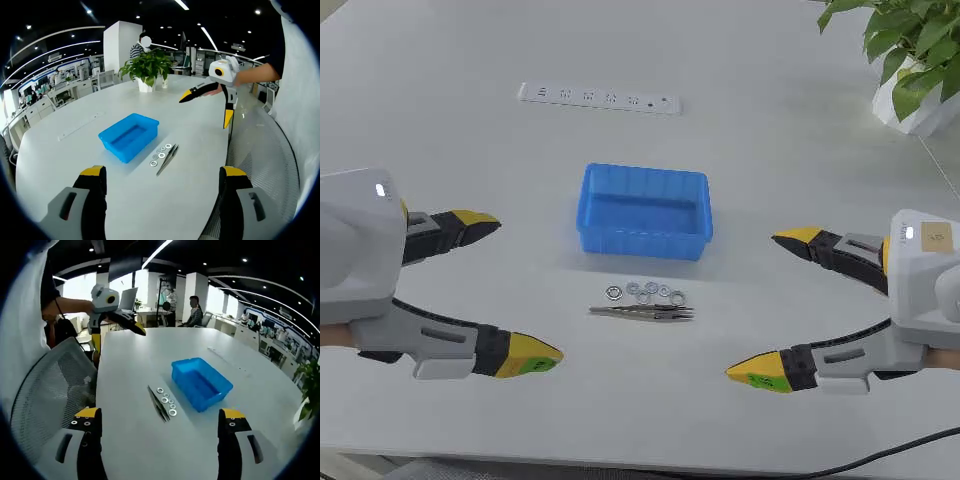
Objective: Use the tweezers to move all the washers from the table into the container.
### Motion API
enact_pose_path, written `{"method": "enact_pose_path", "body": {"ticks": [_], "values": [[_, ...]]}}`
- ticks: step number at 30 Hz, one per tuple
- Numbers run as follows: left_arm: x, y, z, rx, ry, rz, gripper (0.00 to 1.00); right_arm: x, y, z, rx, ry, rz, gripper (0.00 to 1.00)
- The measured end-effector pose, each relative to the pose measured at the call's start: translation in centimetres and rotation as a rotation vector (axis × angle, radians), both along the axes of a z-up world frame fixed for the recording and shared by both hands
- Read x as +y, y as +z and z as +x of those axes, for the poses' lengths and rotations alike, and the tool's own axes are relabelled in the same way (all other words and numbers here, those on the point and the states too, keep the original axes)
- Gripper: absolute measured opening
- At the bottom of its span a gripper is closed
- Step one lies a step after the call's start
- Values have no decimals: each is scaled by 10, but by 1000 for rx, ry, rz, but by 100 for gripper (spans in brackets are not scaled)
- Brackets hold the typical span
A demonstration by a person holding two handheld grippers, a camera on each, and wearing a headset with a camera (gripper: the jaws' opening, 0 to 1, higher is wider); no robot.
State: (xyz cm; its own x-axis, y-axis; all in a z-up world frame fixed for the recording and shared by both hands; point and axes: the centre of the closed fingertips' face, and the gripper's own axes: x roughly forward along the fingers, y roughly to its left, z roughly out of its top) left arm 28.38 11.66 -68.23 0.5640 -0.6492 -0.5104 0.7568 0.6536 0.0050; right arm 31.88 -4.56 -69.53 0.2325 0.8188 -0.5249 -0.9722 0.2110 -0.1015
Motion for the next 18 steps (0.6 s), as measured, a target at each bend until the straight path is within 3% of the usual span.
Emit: {"method": "enact_pose_path", "body": {"ticks": [18], "values": [[1,-2,3,7,-9,-5,99,-2,-3,-1,9,-10,-8,100]]}}
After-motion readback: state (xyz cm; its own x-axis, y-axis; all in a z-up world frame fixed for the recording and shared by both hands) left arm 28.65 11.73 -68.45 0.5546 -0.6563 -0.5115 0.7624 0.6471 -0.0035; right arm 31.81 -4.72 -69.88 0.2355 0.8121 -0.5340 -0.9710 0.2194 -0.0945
